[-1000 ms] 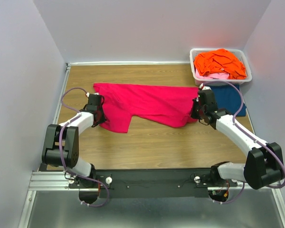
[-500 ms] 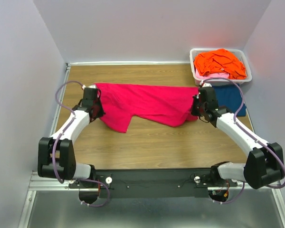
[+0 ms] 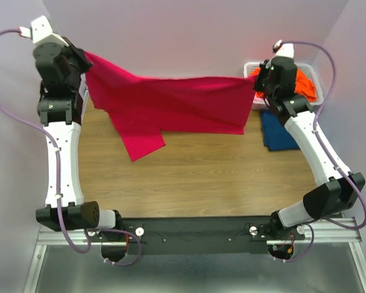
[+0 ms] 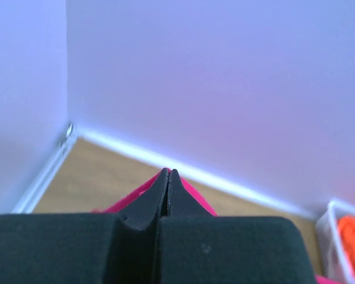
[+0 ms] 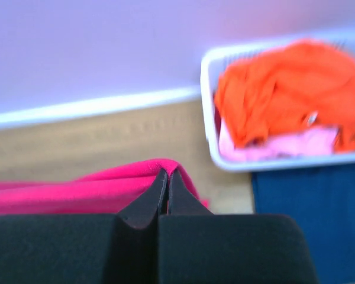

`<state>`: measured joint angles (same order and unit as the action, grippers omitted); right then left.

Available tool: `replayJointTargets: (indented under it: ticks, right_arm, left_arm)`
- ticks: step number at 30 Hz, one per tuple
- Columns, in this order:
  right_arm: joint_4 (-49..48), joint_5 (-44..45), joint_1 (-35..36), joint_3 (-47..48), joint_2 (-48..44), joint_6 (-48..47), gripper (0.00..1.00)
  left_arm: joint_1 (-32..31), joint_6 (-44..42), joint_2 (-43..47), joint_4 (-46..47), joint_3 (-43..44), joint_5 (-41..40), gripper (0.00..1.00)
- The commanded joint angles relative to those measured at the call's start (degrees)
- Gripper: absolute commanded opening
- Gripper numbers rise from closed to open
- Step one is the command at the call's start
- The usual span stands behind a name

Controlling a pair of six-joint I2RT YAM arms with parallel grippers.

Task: Fold and stack the t-shirts
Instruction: Flatten the tshirt out

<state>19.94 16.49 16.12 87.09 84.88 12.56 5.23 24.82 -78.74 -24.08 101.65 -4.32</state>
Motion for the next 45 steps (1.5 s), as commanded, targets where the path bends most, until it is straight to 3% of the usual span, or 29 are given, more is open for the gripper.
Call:
replayJointTargets:
  ticks: [1, 5, 10, 16, 23, 30, 35, 37, 40, 45]
  right_arm:
    - [-0.70, 5.13, -0.30, 8.26, -1.12, -4.38, 0.01]
    - [-0.70, 3.03, -0.30, 10.12, -6.12, -6.31, 0.01]
    - [-0.70, -6.45, -0.30, 5.83, -18.14, -9.04, 0.01]
    - [0.27, -15.08, -0.39, 2.38, -31.86, -11.41, 0.01]
    - [5.19, -16.14, -0.30, 4.49, -36.28, -12.12, 0.01]
    - [5.98, -14.91, -0.30, -4.98, -34.08, -9.75, 0.01]
    - [3.71, -10.08, -0.30, -18.58, -27.59, -7.82, 0.01]
    - [-2.34, -6.04, -0.30, -23.78, -23.56, -7.37, 0.01]
    - [-11.83, -1.91, -0.39, -30.91, -18.02, -6.50, 0.01]
    - [-25.99, 1.09, -0.65, -34.53, -0.88, -5.88, 0.01]
  left_arm:
    - [1.79, -0.29, 3.94, 4.65, 6.89, -2.18, 0.00]
    - [2.15, -4.85, 9.29, 8.25, 12.42, -5.70, 0.00]
    - [2.06, -9.08, 14.57, 7.11, 17.97, -8.42, 0.00]
    - [1.10, -12.95, 22.66, 5.80, 19.20, -11.93, 0.00]
    - [-3.74, -17.61, 26.80, 6.76, 18.07, -16.07, 0.00]
    - [-5.15, -17.17, 25.04, 7.90, 4.55, -10.02, 0.00]
    - [-5.15, -15.77, 22.93, 17.88, -19.96, -4.75, 0.00]
    - [-5.15, -14.37, 20.13, 22.12, -28.90, -2.81, 0.00]
    - [-5.06, -13.04, 12.58, 28.63, -35.18, -2.01, 0.00]
    - [-5.15, -11.11, -4.73, 35.32, -36.61, -1.40, 0.00]
